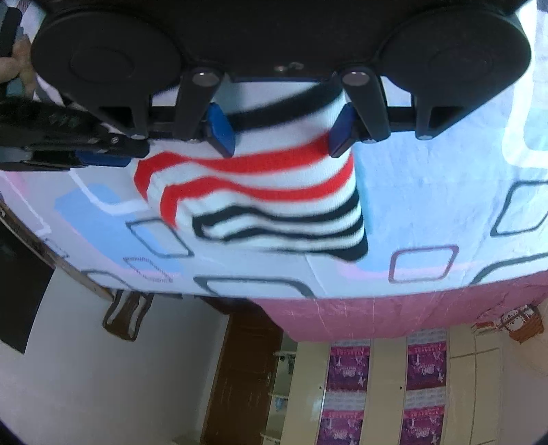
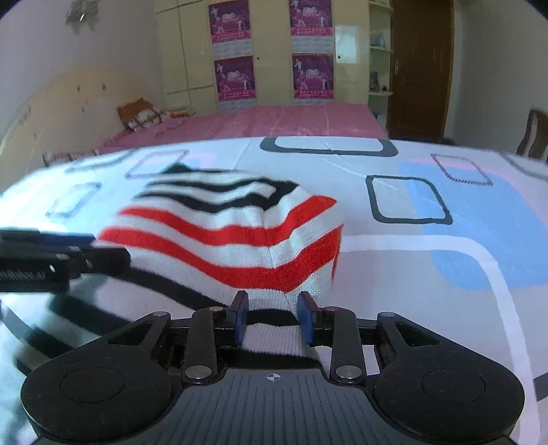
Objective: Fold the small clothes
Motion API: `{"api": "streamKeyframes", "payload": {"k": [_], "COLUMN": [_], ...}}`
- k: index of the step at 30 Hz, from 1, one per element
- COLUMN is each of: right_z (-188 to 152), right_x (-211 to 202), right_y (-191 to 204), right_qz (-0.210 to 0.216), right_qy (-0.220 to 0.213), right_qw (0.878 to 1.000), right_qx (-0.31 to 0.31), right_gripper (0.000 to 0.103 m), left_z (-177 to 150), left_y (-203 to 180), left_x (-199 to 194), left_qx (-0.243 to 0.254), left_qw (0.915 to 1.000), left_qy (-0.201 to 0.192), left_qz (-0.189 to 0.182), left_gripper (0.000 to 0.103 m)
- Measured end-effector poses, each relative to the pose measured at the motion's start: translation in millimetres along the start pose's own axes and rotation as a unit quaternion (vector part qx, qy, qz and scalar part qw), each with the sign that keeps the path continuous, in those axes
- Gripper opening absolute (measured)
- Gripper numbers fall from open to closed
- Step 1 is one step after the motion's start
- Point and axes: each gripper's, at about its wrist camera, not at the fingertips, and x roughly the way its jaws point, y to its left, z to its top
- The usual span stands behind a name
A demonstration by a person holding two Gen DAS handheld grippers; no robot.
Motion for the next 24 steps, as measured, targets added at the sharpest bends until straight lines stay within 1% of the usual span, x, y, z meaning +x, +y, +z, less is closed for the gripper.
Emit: {"api": "streamKeyframes", "payload": {"k": [2,4,8,13,15,18,21,24], "right_z": [11.9,25.1,44.6,58.9,58.8,55.2,50.8,48.5], "right_x": [-7.3,-3.5,19.3,51.7,62.2,79.7,85.6,86.6], "right_y": [-3.5,-3.5,-3.4,-2.0,-2.2,-6.1,-17.4,-20.4], "right_qz": [0.006,-0.002,-0.017,-0.031,-0.038,-0.063,-0.057,-0.057], "right_qy": [-0.019,-0.03,-0.028,-0.024,-0.021,-0.004,0.0,-0.002], "right_qw": [1.0,0.999,0.999,0.999,0.999,0.998,0.998,0.998], "right_qx": [0.015,0.01,0.005,0.003,-0.003,-0.019,0.002,-0.001], "right_gripper": [0.031,0.031,0.031,0.031,0.031,0.031,0.031,0.031], "left_z": [8.9,17.1,28.7,32.2,29.5,21.9,19.1,17.1], "left_y": [3.3,5.5,9.8,13.9,15.1,19.2,25.0,31.0], "left_x": [2.1,9.2,27.0,49.8,56.5,62.2,65.5,68.1], "left_qx": [-0.005,-0.007,-0.01,-0.014,-0.016,-0.018,-0.035,-0.058], "left_qw": [1.0,0.9999,0.9996,0.9993,0.9992,0.999,0.9986,0.9976], "left_qy": [-0.008,-0.009,-0.012,-0.003,0.005,0.016,0.022,0.029], "left_qz": [0.002,0.007,0.022,0.034,0.036,0.038,0.033,0.026], "left_gripper": [0.057,0.057,0.054,0.054,0.054,0.058,0.061,0.064]}}
